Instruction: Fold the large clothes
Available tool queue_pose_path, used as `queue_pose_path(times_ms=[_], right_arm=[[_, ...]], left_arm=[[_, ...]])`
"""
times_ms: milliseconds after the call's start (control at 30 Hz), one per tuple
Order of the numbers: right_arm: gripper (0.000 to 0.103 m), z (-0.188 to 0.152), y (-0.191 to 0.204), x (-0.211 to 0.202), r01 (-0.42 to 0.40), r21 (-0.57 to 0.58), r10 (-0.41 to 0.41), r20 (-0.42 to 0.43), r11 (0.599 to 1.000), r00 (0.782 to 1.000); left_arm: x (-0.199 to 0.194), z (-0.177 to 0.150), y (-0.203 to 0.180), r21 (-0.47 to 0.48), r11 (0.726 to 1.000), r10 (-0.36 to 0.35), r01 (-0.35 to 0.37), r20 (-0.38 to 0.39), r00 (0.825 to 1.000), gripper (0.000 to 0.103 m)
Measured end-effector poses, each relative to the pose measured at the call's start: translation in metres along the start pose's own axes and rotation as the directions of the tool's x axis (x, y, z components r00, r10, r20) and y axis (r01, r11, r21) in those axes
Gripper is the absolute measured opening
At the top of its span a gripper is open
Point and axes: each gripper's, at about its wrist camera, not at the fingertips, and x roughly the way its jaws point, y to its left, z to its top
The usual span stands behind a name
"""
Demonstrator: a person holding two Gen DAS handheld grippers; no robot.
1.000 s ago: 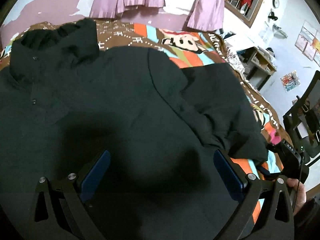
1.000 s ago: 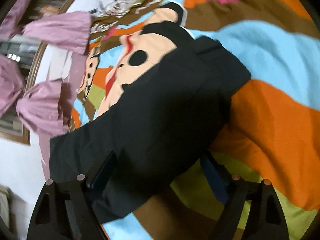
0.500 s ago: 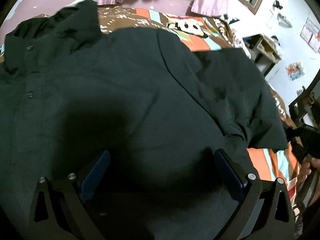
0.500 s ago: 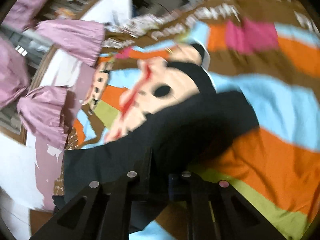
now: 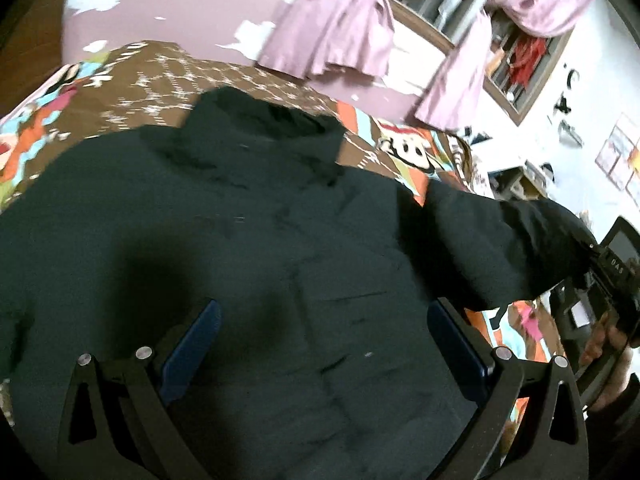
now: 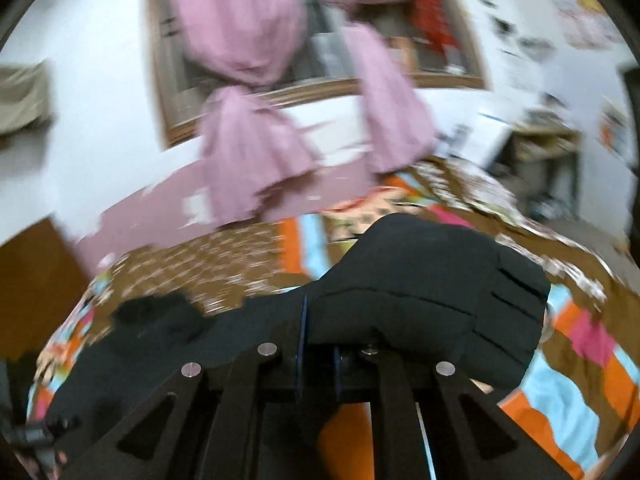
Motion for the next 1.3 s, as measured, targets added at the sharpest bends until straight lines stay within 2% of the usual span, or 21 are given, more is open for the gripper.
queue_pose_path(times_ms=[100, 167, 233, 300, 367, 500, 567, 600, 633, 667, 700, 833, 900, 1033, 1133, 1200, 1233, 1267, 1300], right_arm=[[0.009, -0.013, 0.063, -0.002, -0.075, -0.156, 0.075, -0.011, 0.985, 0.997], [0.009, -0.029, 0.107, -0.003, -0.110, -0.304, 0.111, -0.015, 0.946, 0.994], [0.009, -0.051, 0.149, -0.001, -0.141, -0.446, 0.142, -0.030, 0.884, 0.989], [0.009, -0.080, 0.191, 0.003, -0.187, -0.566, 0.176, -0.075, 0.803, 0.982], [0.009, -0.102, 0.217, 0.010, -0.231, -0.619, 0.194, -0.127, 0.750, 0.973], [0.011, -0.163, 0.266, 0.030, -0.340, -0.717, 0.182, -0.290, 0.608, 0.939], [0.024, -0.189, 0.277, 0.041, -0.393, -0.728, 0.154, -0.374, 0.562, 0.914], [0.038, -0.203, 0.281, 0.046, -0.423, -0.730, 0.132, -0.422, 0.537, 0.897], [0.045, -0.216, 0.285, 0.050, -0.446, -0.731, 0.116, -0.456, 0.515, 0.882], [0.060, -0.225, 0.291, 0.050, -0.456, -0.734, 0.113, -0.468, 0.503, 0.877], [0.067, -0.232, 0.292, 0.049, -0.464, -0.734, 0.114, -0.474, 0.496, 0.873], [0.073, -0.237, 0.280, 0.042, -0.487, -0.702, 0.138, -0.494, 0.520, 0.859], [0.076, -0.231, 0.264, 0.036, -0.470, -0.667, 0.119, -0.501, 0.578, 0.857], [0.079, -0.219, 0.234, 0.026, -0.399, -0.592, 0.095, -0.477, 0.700, 0.874], [0.079, -0.208, 0.208, 0.027, -0.352, -0.519, 0.079, -0.476, 0.779, 0.876], [0.079, -0.203, 0.199, 0.030, -0.326, -0.472, 0.069, -0.483, 0.819, 0.873], [0.079, -0.201, 0.194, 0.029, -0.319, -0.454, 0.069, -0.486, 0.832, 0.871], [0.079, -0.199, 0.191, 0.030, -0.311, -0.438, 0.068, -0.488, 0.843, 0.870], [0.079, -0.198, 0.188, 0.029, -0.305, -0.429, 0.066, -0.488, 0.850, 0.871]], left_arm=[[-0.040, -0.005, 0.030, -0.047, 0.999, -0.016, 0.018, 0.031, 0.999, 0.101], [-0.061, -0.008, 0.046, -0.073, 0.997, -0.026, 0.030, 0.051, 0.998, 0.101], [-0.080, -0.012, 0.060, -0.100, 0.994, -0.037, 0.044, 0.068, 0.997, 0.101], [-0.097, -0.015, 0.074, -0.131, 0.988, -0.069, 0.080, 0.084, 0.994, 0.101], [-0.106, -0.019, 0.086, -0.158, 0.981, -0.102, 0.116, 0.093, 0.990, 0.101], [-0.113, -0.031, 0.114, -0.231, 0.957, -0.161, 0.178, 0.090, 0.983, 0.101], [-0.114, -0.039, 0.129, -0.266, 0.946, -0.172, 0.187, 0.078, 0.982, 0.101], [-0.113, -0.042, 0.136, -0.280, 0.941, -0.175, 0.189, 0.075, 0.982, 0.101], [-0.113, -0.045, 0.142, -0.296, 0.937, -0.175, 0.188, 0.072, 0.982, 0.101], [-0.112, -0.047, 0.148, -0.308, 0.932, -0.177, 0.191, 0.071, 0.982, 0.101], [-0.113, -0.050, 0.155, -0.324, 0.925, -0.186, 0.199, 0.071, 0.980, 0.101], [-0.110, -0.056, 0.170, -0.351, 0.905, -0.236, 0.242, 0.061, 0.970, 0.101], [-0.108, -0.055, 0.170, -0.336, 0.910, -0.239, 0.242, 0.051, 0.970, 0.101], [-0.099, -0.052, 0.161, -0.304, 0.942, -0.150, 0.141, -0.008, 0.989, 0.101], [-0.094, -0.049, 0.145, -0.258, 0.965, -0.044, 0.035, -0.031, 0.999, 0.099], [-0.092, -0.049, 0.134, -0.209, 0.977, 0.028, -0.035, -0.036, 0.999, 0.081], [-0.089, -0.049, 0.130, -0.192, 0.980, 0.034, -0.043, -0.047, 0.998, 0.056], [-0.084, -0.049, 0.125, -0.179, 0.983, 0.033, -0.045, -0.072, 0.997, 0.046], [-0.079, -0.051, 0.122, -0.161, 0.984, 0.056, -0.070, -0.094, 0.994, 0.046]])
